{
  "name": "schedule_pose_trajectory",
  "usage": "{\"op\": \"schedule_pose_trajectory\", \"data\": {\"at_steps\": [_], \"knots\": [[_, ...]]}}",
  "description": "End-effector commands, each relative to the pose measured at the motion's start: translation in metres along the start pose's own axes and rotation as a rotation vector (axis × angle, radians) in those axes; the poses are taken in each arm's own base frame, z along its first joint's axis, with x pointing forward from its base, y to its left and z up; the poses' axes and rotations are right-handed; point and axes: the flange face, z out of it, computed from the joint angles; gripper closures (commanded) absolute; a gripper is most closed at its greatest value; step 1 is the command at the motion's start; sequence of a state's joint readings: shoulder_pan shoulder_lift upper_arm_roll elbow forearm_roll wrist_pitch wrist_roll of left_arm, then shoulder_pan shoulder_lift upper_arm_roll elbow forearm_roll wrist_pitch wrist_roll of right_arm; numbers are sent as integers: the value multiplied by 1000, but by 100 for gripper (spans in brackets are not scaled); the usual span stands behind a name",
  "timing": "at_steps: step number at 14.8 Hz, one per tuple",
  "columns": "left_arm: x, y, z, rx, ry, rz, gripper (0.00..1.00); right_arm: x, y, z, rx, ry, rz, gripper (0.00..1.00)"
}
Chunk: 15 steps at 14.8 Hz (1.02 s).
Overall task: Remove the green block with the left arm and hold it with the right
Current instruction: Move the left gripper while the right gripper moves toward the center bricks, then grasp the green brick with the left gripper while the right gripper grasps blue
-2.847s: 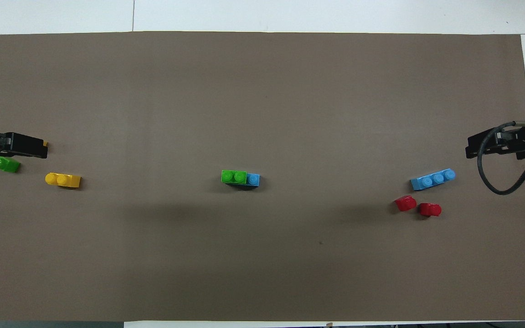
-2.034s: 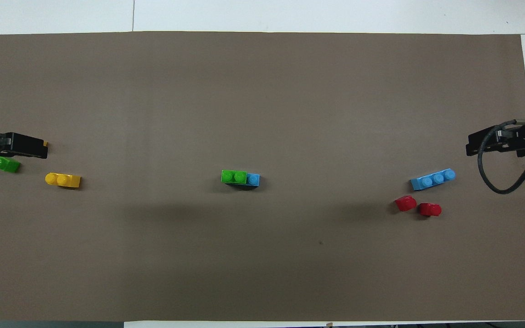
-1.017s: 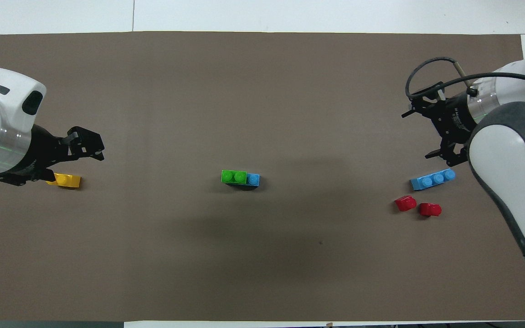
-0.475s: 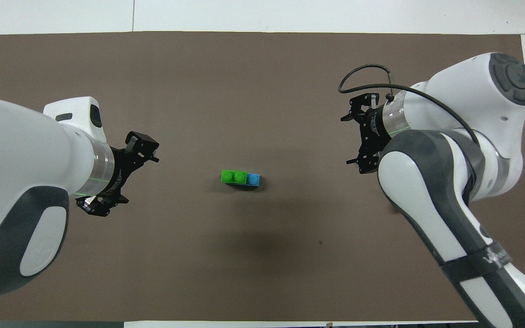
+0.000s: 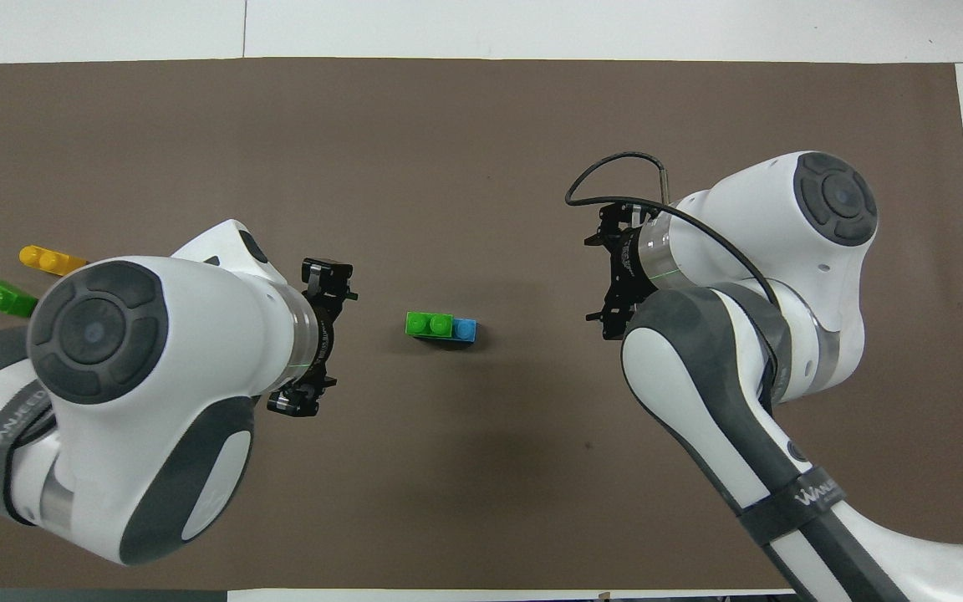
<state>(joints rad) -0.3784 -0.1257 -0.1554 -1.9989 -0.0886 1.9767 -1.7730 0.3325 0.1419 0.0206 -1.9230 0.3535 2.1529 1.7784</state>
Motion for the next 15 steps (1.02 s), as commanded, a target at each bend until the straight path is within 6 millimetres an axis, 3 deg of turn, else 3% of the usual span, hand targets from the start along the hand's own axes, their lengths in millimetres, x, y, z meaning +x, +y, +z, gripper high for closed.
{"op": "schedule_pose_trajectory", "data": {"at_steps": [1,9,12,15], "knots": [[-16,9,34,-2,-25,-122,0,0,10,14,18,-37,45,0],[-34,27,103,32,-15,-229,0,-19,32,54,45,-83,90,0],[-34,28,117,43,-11,-246,0,-39,43,82,28,-72,51,0],[-33,27,128,51,-9,-254,0,-43,45,97,27,-63,-4,0]]}}
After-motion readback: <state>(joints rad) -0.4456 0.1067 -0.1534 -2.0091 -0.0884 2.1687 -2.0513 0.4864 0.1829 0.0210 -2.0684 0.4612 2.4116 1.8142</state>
